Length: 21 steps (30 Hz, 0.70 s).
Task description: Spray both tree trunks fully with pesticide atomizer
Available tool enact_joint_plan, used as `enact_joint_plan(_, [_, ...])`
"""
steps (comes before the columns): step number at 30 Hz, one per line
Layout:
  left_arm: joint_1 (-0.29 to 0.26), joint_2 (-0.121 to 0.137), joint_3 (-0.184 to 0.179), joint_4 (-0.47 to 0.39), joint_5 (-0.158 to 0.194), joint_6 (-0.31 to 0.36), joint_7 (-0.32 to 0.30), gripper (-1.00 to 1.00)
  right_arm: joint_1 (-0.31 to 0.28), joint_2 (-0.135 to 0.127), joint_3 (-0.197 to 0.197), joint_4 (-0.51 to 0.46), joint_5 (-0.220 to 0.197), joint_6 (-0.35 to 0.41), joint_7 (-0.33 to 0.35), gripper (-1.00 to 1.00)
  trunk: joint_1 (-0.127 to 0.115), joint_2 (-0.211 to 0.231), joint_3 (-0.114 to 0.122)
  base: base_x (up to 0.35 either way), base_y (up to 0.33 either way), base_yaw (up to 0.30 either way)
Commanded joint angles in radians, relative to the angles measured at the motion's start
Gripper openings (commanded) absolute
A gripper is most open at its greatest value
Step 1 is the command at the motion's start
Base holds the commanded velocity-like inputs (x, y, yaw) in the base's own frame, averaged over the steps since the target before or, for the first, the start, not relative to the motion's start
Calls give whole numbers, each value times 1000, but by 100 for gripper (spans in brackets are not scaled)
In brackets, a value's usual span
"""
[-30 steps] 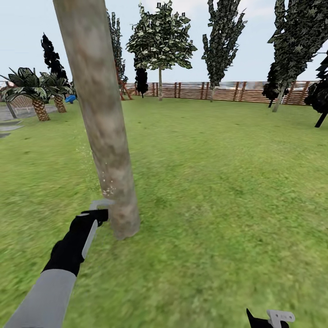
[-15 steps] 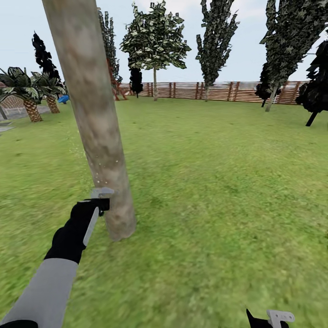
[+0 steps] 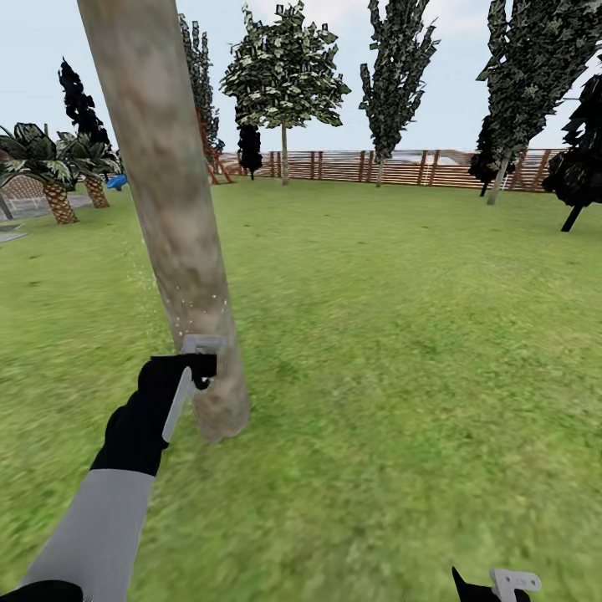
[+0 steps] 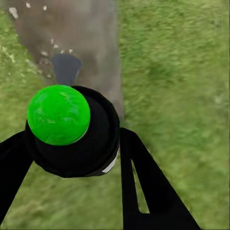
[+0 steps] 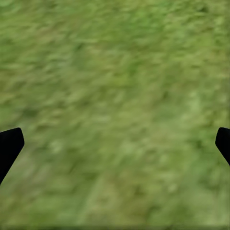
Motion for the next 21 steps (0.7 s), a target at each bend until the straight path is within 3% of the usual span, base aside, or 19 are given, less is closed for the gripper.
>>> enact_joint_plan(1, [0, 37, 7, -7, 14, 1, -1, -100, 0, 0, 0, 0, 0, 0, 0, 100, 0, 0, 0, 0, 0, 0])
enact_joint_plan(3, [0, 78, 11, -11, 14, 2, -12, -100, 0, 0, 0, 0, 0, 0, 0, 100, 0, 0, 0, 0, 0, 0])
enact_joint_plan(5, [0, 97, 12, -13, 14, 1, -37, -100, 0, 0, 0, 0, 0, 0, 0, 100, 0, 0, 0, 0, 0, 0])
enact_joint_plan(8, [-4, 73, 5, -25, 15, 6, -43, -100, 0, 0, 0, 0, 0, 0, 0, 100, 0, 0, 0, 0, 0, 0])
enact_joint_plan(10, [-23, 23, 3, -44, 15, 55, -43, -100, 0, 0, 0, 0, 0, 0, 0, 100, 0, 0, 0, 0, 0, 0])
enact_joint_plan(13, [-42, 7, 2, -70, 16, 81, -45, -100, 0, 0, 0, 0, 0, 0, 0, 100, 0, 0, 0, 0, 0, 0])
enact_joint_plan(17, [-54, 29, 10, -77, 8, 89, -43, -100, 0, 0, 0, 0, 0, 0, 0, 100, 0, 0, 0, 0, 0, 0])
enact_joint_plan(21, [-78, 92, 36, -77, 4, 104, -41, -100, 0, 0, 0, 0, 0, 0, 0, 100, 0, 0, 0, 0, 0, 0])
